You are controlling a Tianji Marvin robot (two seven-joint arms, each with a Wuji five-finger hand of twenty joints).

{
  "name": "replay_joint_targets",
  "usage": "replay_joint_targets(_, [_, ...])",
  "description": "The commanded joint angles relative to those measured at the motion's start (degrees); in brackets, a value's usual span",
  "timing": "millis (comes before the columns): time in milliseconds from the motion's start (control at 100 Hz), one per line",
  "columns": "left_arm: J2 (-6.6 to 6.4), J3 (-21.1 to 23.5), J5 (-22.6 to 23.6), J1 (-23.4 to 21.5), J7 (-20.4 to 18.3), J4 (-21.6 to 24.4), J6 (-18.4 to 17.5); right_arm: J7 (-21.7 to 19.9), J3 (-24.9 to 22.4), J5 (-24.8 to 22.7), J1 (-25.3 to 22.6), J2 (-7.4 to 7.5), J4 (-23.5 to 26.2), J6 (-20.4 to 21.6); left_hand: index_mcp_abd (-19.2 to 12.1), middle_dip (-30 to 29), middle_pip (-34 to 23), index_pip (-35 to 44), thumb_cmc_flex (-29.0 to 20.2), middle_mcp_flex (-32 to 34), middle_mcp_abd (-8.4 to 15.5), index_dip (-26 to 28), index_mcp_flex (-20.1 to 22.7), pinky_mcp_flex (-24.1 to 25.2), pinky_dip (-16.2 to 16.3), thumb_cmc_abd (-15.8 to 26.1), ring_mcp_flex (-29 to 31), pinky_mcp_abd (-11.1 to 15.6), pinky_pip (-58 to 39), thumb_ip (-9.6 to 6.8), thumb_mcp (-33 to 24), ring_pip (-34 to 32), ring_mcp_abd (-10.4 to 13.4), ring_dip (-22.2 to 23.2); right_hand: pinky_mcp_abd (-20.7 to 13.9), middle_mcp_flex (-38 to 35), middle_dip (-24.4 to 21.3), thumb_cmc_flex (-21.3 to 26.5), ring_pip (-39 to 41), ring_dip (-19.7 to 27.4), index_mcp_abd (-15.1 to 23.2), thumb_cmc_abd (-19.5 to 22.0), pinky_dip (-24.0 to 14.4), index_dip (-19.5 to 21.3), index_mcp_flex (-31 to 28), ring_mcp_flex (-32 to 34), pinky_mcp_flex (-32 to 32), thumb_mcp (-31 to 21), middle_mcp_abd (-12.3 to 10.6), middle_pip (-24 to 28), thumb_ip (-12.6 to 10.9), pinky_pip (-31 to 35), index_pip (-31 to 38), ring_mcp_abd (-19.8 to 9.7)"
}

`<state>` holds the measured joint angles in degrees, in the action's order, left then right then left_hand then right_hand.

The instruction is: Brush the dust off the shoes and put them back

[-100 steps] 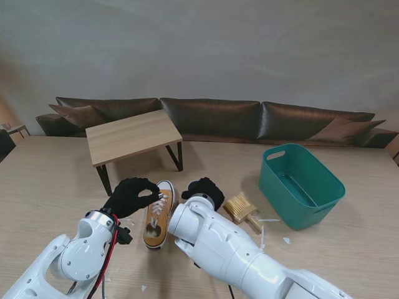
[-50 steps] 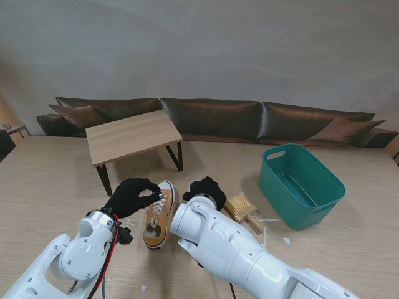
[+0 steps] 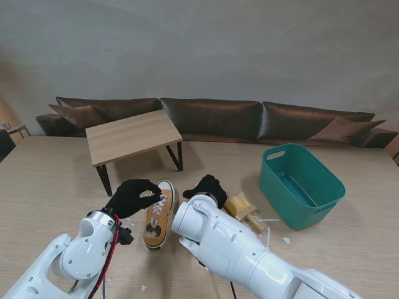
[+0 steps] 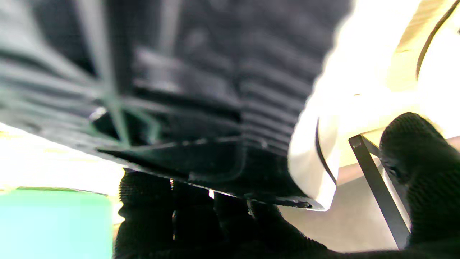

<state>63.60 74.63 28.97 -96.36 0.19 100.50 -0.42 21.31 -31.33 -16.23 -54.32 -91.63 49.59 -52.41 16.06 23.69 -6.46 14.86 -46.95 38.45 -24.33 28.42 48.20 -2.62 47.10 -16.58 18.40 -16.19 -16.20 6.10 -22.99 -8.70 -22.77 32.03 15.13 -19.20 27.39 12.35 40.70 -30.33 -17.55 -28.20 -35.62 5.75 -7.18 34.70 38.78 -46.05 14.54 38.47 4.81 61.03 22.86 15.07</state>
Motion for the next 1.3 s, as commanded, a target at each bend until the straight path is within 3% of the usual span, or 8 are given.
replay_joint_targets(0, [0.10, -0.08, -0.25, -0.02, -1.14, -0.06, 0.11, -0.50, -0.32, 0.00, -0.60, -0.01, 0.95, 0.13, 0.54, 0.67, -0.20, 0.19, -1.48, -0.54, -1.03, 0.30, 1.15, 1.05, 0.82, 3.02, 0.57, 1.64, 2.11, -2.08, 1.46, 1.45, -0.92, 0.54, -0.78, 1.40, -1.00, -1.61, -0.29, 0.34, 0.85, 1.68, 0.77, -0.35, 1.60, -0.59, -29.60, 1.49, -1.00, -0.79, -1.39, -1.18, -1.03, 1.03])
replay_joint_targets(910, [0.00, -0.39, -0.74, 0.49, -1.83, -0.61, 0.07, 2.28, -1.72, -2.39, -1.66, 1.66, 5.23, 1.86, 0.50, 1.40, -0.32, 0.15, -1.84, -0.42, -1.06, 0.33, 1.13, 1.15, 0.76, 3.18, 0.36, 1.81, 2.12, -2.18, 2.15, 1.51, -1.05, 0.63, -0.34, 2.38, -1.39, -4.08, -3.31, 1.59, 5.53, 4.41, 2.80, 2.99, 1.12, -1.00, -30.31, 3.24, -2.16, -0.94, -1.40, -5.58, -5.21, 0.82])
replay_joint_targets(1120, [-0.05, -0.50, -0.79, 0.59, -2.12, -0.71, 0.18, 0.92, -3.67, -4.19, -4.38, 5.22, 13.63, 1.62, 0.46, 1.32, -0.19, 0.09, -1.91, -0.63, -1.07, 0.30, 1.04, 1.37, 0.78, 3.26, 0.16, 1.47, 2.17, -2.19, 2.35, 1.59, -0.84, 0.57, 2.08, 2.56, -1.38, -4.03, -5.79, 2.52, 10.85, 4.28, 2.78, 12.52, 0.78, -2.09, -30.69, 2.86, -2.67, -1.32, -1.57, -7.53, 8.58, 1.98])
replay_joint_targets(1290, [-0.05, -0.91, -1.07, 1.09, -2.26, -1.22, 0.07, -0.40, -5.84, -7.63, -8.15, 9.71, 22.90, 3.79, 0.38, 1.20, -0.14, 0.03, -1.96, -0.70, -1.00, 0.27, 0.96, 1.50, 0.81, 3.38, 0.12, 1.47, 2.19, -2.21, 2.57, 1.61, -0.90, 0.51, 2.69, 0.96, -1.23, -2.59, -8.16, 3.48, 15.86, 2.92, 2.28, 17.10, -8.49, -2.50, -30.65, 1.13, -4.02, -1.48, -1.59, -8.21, 14.60, 2.59])
